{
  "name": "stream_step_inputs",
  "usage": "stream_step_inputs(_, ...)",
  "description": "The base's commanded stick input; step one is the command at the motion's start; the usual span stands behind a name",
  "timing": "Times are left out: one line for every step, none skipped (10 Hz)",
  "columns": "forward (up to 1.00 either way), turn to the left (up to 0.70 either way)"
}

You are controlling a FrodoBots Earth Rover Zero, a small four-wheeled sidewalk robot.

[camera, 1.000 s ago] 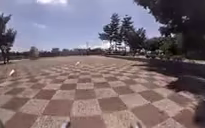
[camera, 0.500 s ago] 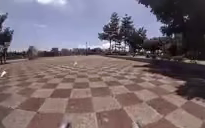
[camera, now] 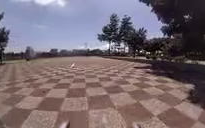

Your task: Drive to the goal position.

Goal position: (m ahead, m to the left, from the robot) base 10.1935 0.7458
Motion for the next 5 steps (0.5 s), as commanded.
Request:
stream_step_inputs(0.7, 0.0)
stream_step_inputs(0.7, 0.0)
stream_step_inputs(0.7, 0.0)
stream_step_inputs(0.7, 0.0)
stream_step_inputs(0.7, 0.0)
